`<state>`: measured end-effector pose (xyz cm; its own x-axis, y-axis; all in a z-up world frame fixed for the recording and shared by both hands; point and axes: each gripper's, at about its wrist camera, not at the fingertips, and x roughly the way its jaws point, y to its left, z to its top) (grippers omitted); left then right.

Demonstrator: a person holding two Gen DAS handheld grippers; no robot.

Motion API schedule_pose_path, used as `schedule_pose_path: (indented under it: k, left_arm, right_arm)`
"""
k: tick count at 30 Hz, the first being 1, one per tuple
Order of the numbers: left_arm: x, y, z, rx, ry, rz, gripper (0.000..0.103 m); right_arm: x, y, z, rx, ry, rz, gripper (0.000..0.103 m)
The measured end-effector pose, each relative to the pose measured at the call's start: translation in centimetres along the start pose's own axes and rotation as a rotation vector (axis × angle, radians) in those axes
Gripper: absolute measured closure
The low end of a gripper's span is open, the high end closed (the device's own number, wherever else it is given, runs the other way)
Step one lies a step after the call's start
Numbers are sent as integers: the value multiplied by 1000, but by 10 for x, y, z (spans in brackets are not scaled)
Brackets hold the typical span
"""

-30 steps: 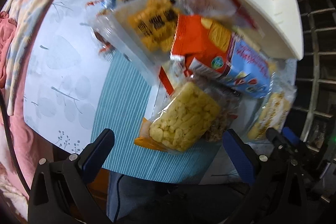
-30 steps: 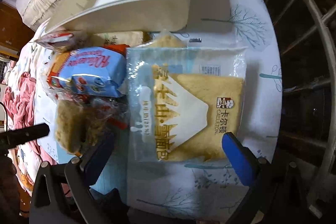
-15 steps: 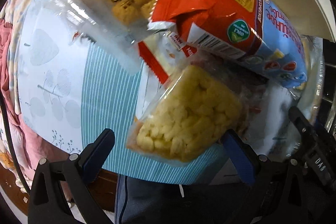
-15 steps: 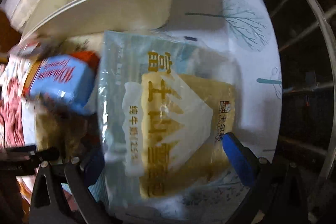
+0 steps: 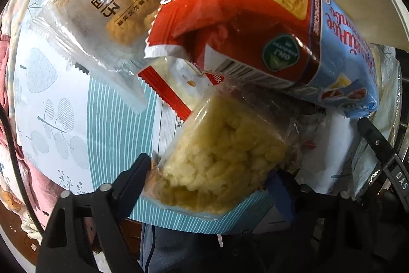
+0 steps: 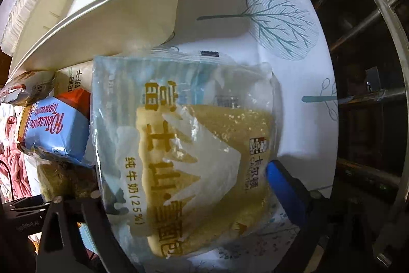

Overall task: Organize snacks
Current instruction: 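Grasp the puffed corn bag with the left gripper while the right grasps the milk bread packet, then lift both packets and lower them into the white tray, opening both grippers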

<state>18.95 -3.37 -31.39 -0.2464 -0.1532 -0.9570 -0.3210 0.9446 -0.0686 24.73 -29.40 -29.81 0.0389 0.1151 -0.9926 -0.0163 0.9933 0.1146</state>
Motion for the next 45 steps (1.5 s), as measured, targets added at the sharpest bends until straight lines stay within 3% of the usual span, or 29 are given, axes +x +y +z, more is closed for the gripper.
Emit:
schedule_pose_path:
  k: [8, 10, 19, 24, 35, 45]
  left_arm:
    - [-13, -4, 5, 22, -14, 40, 32]
    - [-15, -6, 5, 23, -15, 44, 32]
    - [-25, 4, -18, 31, -16, 82, 33]
    - [-55, 1, -25, 48, -31, 75, 33]
    - [-136, 7, -28, 140, -106, 24, 33]
    - [-242, -1, -23, 328, -289, 12, 33]
  right_arm:
    - [5, 5, 14, 62, 65, 10, 23]
    - [3, 3, 18, 80, 77, 16, 30]
    - [-4, -17, 19, 240, 183, 145, 40]
    - [-16, -26, 18, 271, 187, 209, 43]
    - [-78, -6, 16, 197, 75, 345, 44]
    - [-148, 42, 24, 125, -97, 410, 43]
